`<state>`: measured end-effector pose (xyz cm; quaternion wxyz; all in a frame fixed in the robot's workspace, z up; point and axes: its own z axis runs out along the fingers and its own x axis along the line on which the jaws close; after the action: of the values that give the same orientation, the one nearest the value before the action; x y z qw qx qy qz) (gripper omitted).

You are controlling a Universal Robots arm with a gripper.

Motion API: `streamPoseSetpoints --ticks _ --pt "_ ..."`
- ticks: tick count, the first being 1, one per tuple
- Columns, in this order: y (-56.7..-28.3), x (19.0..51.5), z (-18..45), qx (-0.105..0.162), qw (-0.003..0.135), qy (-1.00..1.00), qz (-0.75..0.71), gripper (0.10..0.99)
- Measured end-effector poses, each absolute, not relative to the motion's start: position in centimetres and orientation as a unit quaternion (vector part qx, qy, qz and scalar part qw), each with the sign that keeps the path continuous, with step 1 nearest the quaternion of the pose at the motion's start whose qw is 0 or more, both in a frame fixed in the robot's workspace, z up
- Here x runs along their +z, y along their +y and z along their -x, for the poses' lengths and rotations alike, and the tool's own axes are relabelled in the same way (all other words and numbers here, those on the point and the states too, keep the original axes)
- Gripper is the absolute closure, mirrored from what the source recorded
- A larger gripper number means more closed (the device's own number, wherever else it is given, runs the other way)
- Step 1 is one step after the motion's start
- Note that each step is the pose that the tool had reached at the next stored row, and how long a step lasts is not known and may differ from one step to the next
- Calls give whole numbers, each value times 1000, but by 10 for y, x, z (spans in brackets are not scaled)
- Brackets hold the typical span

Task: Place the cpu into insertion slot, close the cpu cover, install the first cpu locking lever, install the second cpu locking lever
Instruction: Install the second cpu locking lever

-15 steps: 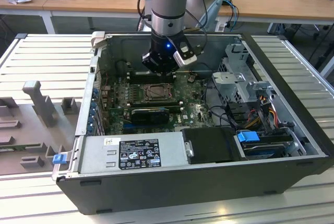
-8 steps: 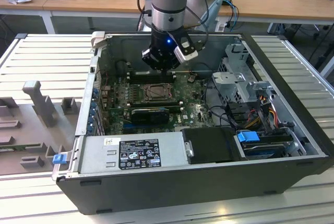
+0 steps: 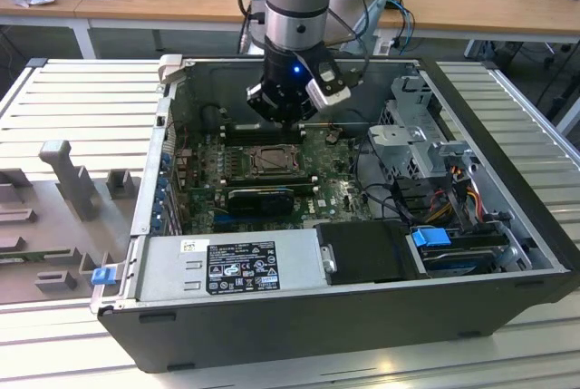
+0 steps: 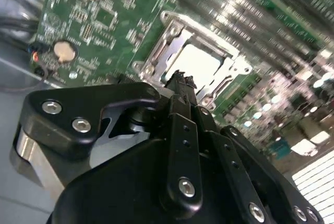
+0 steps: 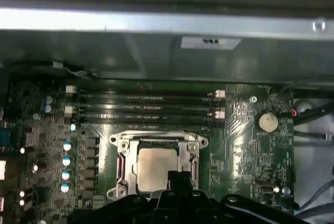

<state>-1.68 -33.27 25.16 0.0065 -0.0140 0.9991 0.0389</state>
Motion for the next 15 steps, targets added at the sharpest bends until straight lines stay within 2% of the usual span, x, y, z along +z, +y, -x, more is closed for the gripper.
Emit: streamPoseSetpoints --ticks 2,4,5,15 --pt "-354 249 17 39 6 999 14 980" --pt "-361 248 17 39 4 999 14 980" --pt "-364 245 17 40 -1 999 14 980" --pt "-374 232 47 43 -4 999 14 980"
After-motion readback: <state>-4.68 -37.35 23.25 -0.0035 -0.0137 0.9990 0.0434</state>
